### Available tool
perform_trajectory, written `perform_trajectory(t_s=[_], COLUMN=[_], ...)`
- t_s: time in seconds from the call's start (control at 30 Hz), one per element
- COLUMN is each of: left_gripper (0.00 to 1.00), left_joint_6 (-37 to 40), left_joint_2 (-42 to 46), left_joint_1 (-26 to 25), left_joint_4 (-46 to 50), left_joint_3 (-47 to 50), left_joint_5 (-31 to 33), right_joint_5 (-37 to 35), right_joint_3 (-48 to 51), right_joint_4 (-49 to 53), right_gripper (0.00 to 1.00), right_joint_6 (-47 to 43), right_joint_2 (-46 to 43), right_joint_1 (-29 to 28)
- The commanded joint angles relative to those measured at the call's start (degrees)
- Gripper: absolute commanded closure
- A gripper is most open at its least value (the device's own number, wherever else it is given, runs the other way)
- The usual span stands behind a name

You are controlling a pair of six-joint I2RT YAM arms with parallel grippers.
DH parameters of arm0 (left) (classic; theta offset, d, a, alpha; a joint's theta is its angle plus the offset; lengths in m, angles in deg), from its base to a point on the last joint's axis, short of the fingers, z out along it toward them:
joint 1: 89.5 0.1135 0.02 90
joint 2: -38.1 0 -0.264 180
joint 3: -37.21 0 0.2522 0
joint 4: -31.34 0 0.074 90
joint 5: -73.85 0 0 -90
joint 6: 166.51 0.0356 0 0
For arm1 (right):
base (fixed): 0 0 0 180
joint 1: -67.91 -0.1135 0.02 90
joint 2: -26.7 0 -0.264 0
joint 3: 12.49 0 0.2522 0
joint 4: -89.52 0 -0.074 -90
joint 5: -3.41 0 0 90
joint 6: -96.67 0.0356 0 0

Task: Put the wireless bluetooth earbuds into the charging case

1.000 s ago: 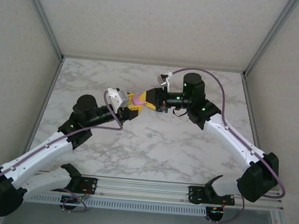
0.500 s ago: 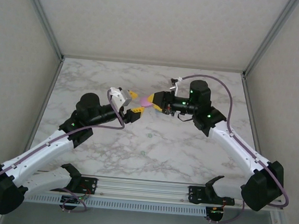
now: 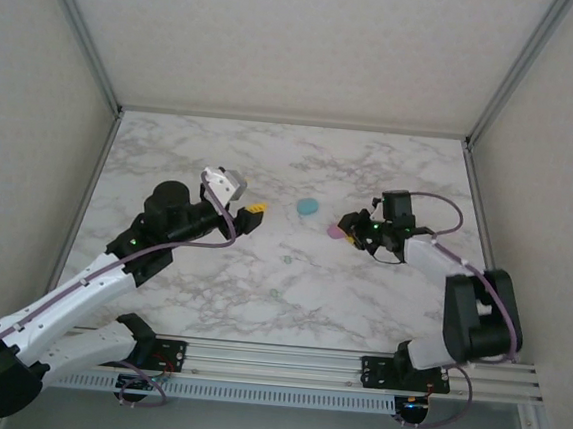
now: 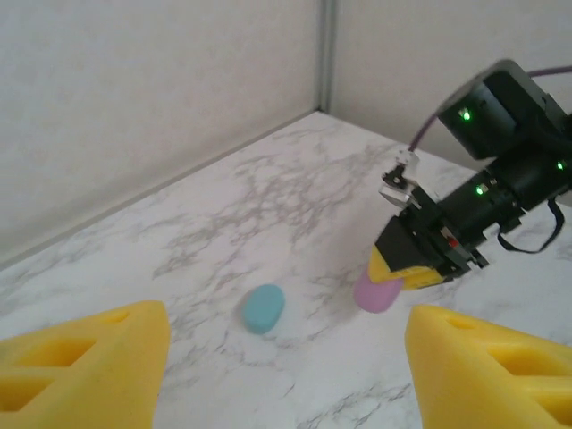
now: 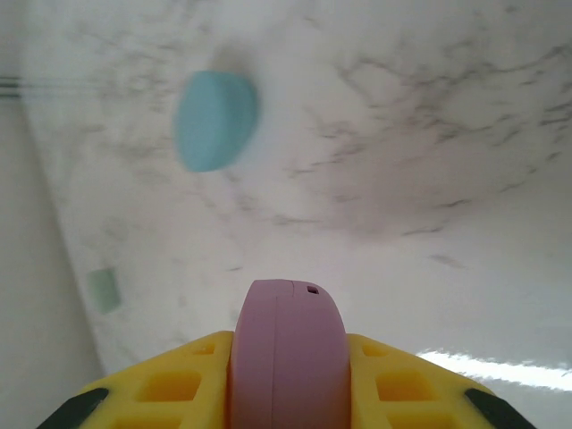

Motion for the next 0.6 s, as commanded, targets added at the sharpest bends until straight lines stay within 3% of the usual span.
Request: perform_trajectory(t_s=[0.0, 0.27, 0.43, 0.57], left_gripper=[0.3, 0.3, 0.27, 0.26], left_joint_6=[-3.42, -9.29, -13.12, -16.6], left_joint_2=[0.76, -1.43, -3.39, -7.26], left_joint_1=[0.57, 3.28, 7.18, 12.06], left_joint_4=[5.18, 14.22, 20.3, 26.78], left_joint_3=[-2.37, -5.02, -6.73, -9.12], left_joint_5=[7.44, 13.08, 16.12, 15.86], right_joint_5=[2.12, 2.11, 0.03, -3.5], right_joint_3=[-2.83, -8.55, -10.67, -11.69], right_joint_4=[-3.96, -1.17, 4.53, 9.67], right_gripper=[0.81, 0.78, 0.68, 0.55], right_joint_6=[-5.04, -10.72, -15.32, -18.36], right_joint_2=[3.65, 12.57, 14.35, 13.64], right_joint_1=[0.35, 1.14, 1.41, 1.95])
